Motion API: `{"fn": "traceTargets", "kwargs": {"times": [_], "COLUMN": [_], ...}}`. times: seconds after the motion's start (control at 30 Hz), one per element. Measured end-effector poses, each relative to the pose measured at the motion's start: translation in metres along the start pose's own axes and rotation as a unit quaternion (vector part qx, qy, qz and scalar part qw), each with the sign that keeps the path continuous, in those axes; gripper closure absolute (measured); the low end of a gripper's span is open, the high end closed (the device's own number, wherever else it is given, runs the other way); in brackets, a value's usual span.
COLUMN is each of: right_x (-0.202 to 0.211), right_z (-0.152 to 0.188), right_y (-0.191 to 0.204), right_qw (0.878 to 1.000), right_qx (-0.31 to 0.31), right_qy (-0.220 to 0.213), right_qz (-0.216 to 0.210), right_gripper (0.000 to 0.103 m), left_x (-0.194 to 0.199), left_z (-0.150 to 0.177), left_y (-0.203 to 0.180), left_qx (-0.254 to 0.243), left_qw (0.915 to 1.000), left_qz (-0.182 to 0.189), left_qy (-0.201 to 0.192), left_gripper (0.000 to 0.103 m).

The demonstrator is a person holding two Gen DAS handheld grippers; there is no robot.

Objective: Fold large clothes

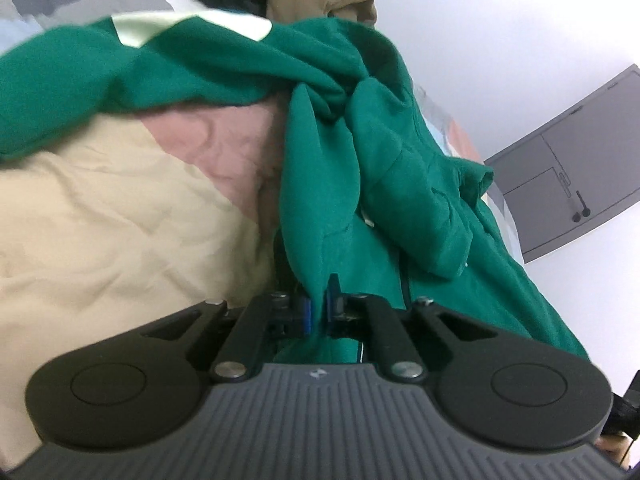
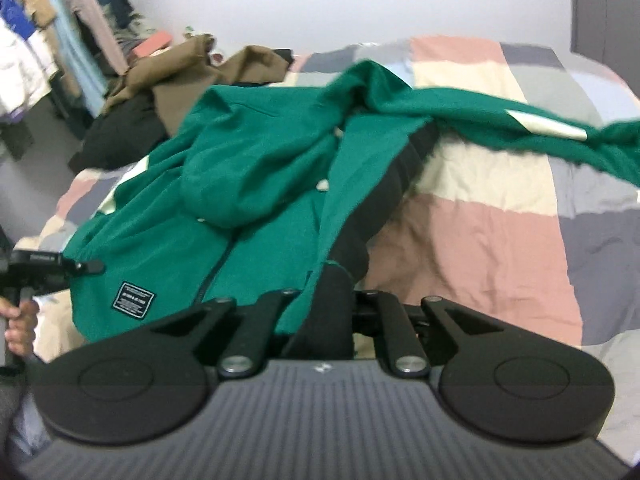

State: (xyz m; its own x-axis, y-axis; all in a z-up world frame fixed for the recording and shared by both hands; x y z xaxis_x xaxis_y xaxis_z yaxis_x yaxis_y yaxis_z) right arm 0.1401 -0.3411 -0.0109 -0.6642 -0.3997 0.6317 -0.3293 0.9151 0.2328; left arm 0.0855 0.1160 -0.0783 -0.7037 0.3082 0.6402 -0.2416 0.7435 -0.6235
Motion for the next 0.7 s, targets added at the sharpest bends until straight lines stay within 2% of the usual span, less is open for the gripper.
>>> {"fn": "traceTargets", "kwargs": {"times": [0.17, 0.33, 0.43, 0.53, 0.63, 0.67, 0.7], "right_x": [0.036, 0.061, 0.055, 0.042, 0.031, 0.029, 0.028], "right_z": [0.002, 0.011, 0.022, 0.032, 0.038, 0.039, 0.041], "right_y": [0.020, 0.023, 0.017, 0.014, 0.015, 0.014, 0.012], "right_qw": [0.999, 0.998, 0.996, 0.993, 0.993, 0.993, 0.993], "right_qx": [0.034, 0.054, 0.047, 0.037, 0.025, 0.014, 0.004], "right_qy": [0.003, 0.044, 0.079, 0.109, 0.114, 0.116, 0.120], "right_qz": [-0.003, 0.001, 0.012, 0.019, 0.022, 0.020, 0.021], "right_gripper": [0.093, 0.092, 0.091, 0.090, 0.087, 0.082, 0.076], "left_x": [0.027, 0.034, 0.030, 0.024, 0.018, 0.018, 0.018], "left_z": [-0.003, 0.006, 0.011, 0.015, 0.016, 0.016, 0.015], "left_y": [-0.007, -0.016, -0.019, -0.023, -0.022, -0.023, -0.024], "left_qx": [-0.010, -0.038, -0.029, -0.040, -0.042, -0.050, -0.054], "left_qw": [0.9997, 0.9968, 0.9962, 0.9939, 0.9926, 0.9917, 0.9907], "left_qz": [-0.019, -0.057, -0.068, -0.091, -0.102, -0.106, -0.111], "left_qy": [0.011, 0.040, 0.046, 0.047, 0.050, 0.053, 0.057], "left_gripper": [0.096, 0.096, 0.096, 0.095, 0.094, 0.081, 0.056]}}
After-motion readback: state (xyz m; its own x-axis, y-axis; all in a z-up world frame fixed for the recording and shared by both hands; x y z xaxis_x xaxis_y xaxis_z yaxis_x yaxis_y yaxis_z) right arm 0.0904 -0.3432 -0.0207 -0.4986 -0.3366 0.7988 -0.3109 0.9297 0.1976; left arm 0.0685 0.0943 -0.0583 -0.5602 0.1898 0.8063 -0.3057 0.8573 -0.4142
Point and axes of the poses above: each gripper's, at about its wrist camera, not at the fingertips, and x roughly against the way its jaws point, y to its left, z to its underside, the point moved 6 cm from there along -x, roughly the way its jaws point, and after that the axes turned 2 degrees about -y, right-handed, at the moved point
